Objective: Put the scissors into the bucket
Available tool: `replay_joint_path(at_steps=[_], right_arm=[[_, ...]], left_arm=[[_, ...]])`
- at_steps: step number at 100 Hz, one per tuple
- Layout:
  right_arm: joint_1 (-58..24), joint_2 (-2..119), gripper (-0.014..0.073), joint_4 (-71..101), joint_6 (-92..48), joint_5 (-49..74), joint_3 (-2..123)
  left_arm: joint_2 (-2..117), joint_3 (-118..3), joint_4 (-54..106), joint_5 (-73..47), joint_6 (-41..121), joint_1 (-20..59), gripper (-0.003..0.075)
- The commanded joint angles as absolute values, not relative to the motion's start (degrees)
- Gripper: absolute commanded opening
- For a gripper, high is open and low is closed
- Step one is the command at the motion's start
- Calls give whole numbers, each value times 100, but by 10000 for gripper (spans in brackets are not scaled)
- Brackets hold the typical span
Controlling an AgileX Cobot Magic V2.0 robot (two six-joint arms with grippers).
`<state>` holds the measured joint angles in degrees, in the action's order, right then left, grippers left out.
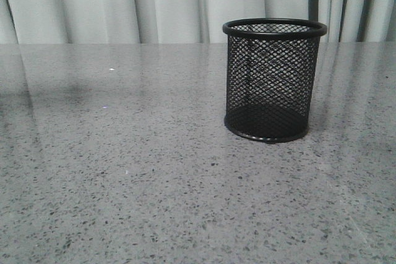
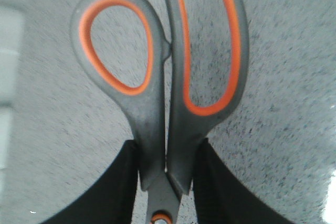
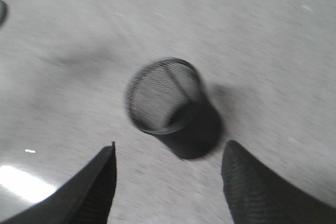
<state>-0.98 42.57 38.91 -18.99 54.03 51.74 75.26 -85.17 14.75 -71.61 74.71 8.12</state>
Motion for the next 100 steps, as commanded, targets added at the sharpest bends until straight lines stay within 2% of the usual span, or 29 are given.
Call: replay_joint_path(at_steps=[1, 24, 51, 100], right_arm=[[-95, 4290, 390, 5025, -2434, 4910, 5350], [-95, 4530, 390, 7113, -3414, 5056, 5350], [-95, 5087, 390, 8995, -4423, 5872, 5350], [-95, 5446, 390, 8980, -4501, 6127, 5571]], left_arm=[[6902, -8666, 1607, -7240, 7147, 1126, -10], [6214, -8666, 1072, -7240, 6252, 2044, -10], [6245, -8851, 743, -7178, 5494, 3088, -10], [7011, -9162, 0, -6319, 4382, 4873, -10]])
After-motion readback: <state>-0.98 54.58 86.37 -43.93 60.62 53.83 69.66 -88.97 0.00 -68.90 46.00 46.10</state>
